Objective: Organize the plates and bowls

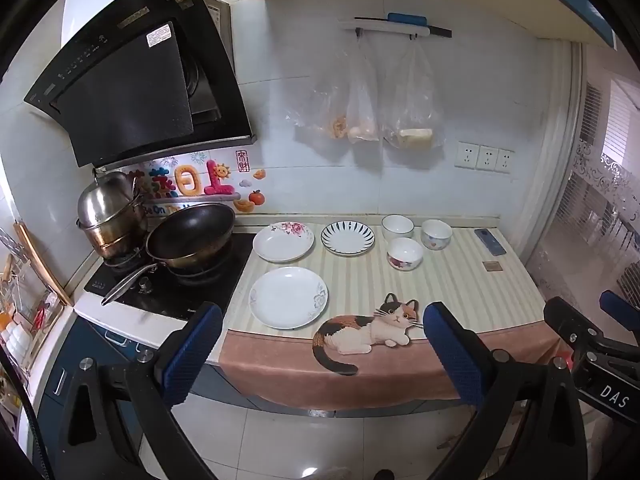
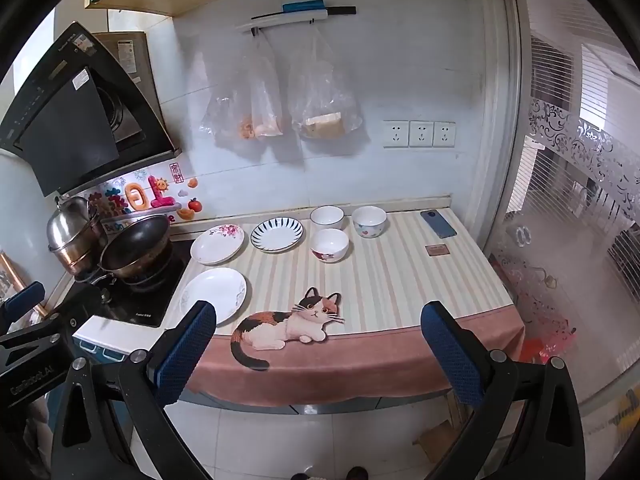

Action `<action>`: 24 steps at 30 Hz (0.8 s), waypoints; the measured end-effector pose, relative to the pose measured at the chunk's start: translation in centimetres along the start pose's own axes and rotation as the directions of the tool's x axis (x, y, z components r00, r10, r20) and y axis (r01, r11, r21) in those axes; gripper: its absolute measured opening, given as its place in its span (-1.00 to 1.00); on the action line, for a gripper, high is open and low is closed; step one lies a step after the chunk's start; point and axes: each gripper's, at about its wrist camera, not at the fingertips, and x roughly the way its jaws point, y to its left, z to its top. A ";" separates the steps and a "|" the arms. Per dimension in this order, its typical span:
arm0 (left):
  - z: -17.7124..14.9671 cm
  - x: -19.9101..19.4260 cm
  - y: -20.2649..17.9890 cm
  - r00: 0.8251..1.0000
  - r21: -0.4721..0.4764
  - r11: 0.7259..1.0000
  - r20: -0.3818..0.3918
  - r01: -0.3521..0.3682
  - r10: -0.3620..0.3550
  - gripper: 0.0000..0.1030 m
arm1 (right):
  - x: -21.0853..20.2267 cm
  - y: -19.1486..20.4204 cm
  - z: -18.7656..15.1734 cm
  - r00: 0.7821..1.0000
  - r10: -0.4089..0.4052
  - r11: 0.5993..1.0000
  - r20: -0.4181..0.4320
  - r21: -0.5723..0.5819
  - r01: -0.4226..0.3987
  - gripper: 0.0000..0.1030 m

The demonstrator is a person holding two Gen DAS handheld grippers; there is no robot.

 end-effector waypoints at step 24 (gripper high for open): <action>0.0 0.0 0.0 1.000 0.003 1.000 -0.006 -0.002 0.002 1.00 | -0.2 0.2 -0.1 1.000 0.011 1.000 0.001 -0.003 -0.011 1.00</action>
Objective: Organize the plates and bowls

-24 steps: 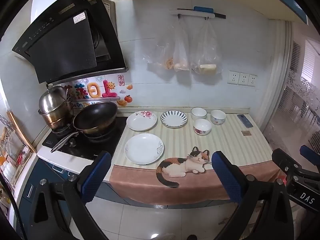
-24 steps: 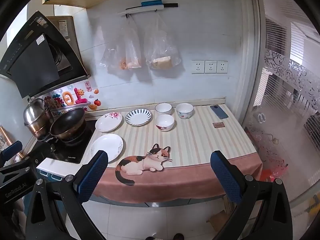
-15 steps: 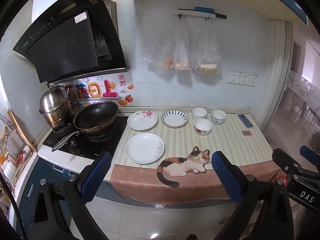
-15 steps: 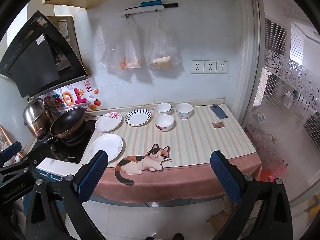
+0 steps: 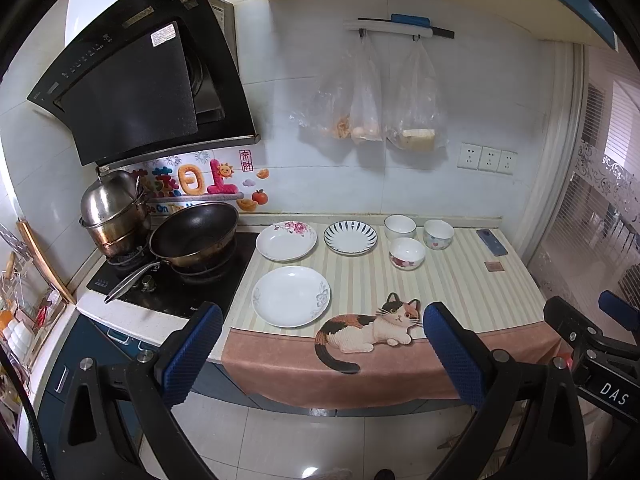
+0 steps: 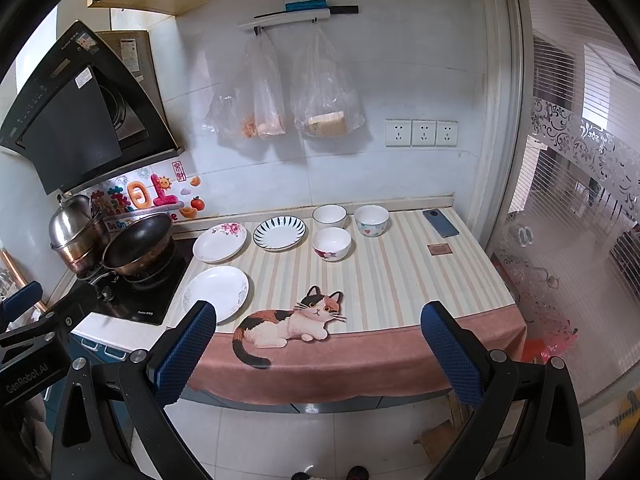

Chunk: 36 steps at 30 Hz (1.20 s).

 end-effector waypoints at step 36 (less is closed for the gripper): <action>0.1 0.0 -0.3 1.000 0.007 1.000 0.006 -0.002 0.002 1.00 | 0.2 -0.3 0.6 1.000 0.008 1.000 0.011 0.002 -0.008 1.00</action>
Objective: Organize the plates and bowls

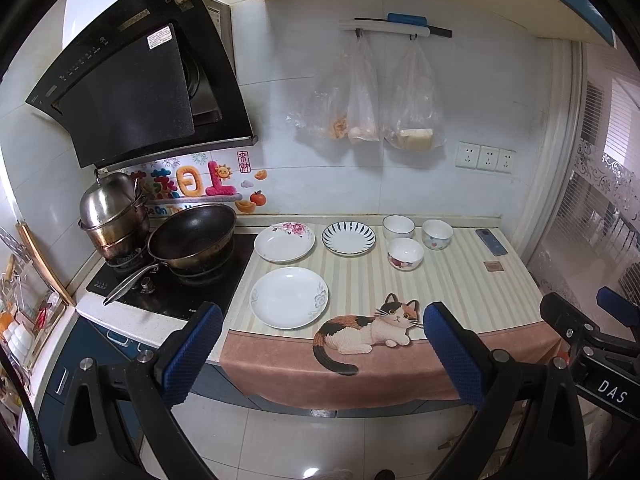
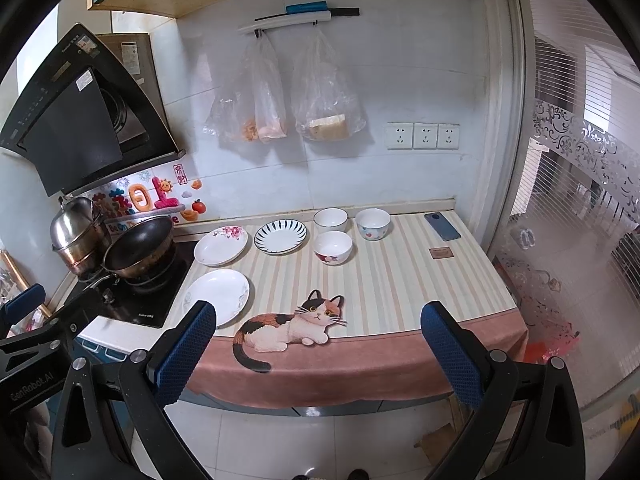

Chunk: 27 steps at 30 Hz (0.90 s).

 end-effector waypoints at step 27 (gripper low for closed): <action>0.2 0.1 -0.4 1.000 -0.003 1.000 0.003 0.000 0.000 1.00 | 0.5 0.7 0.1 1.000 -0.005 1.000 0.008 -0.003 0.005 1.00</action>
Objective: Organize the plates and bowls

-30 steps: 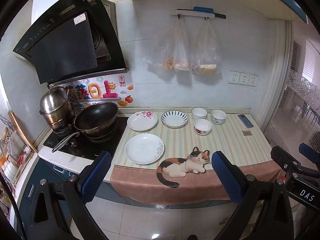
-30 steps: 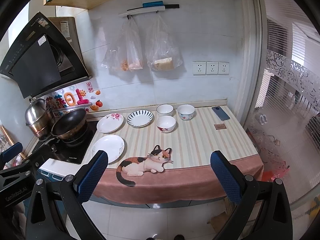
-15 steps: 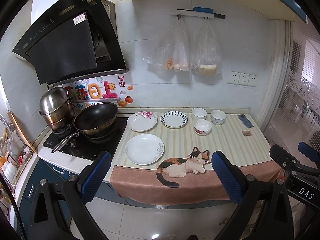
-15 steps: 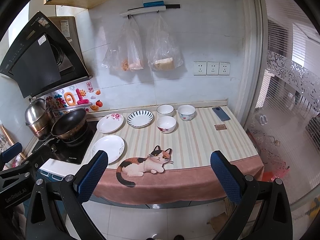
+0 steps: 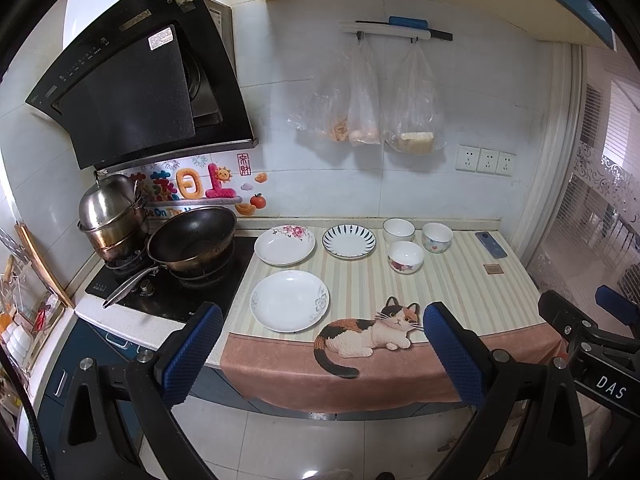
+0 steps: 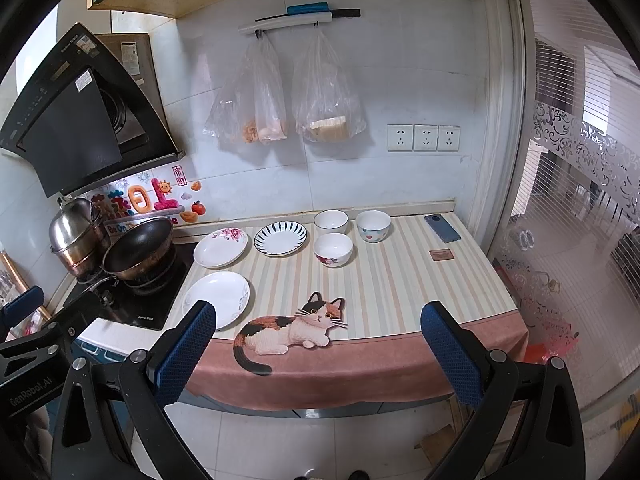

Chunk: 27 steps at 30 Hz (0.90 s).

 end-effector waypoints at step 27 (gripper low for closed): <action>-0.1 17.6 9.0 0.974 -0.066 0.983 -0.158 -0.173 0.161 1.00 | 18.4 5.4 -2.1 0.934 0.226 0.973 -0.277 0.097 -0.207 1.00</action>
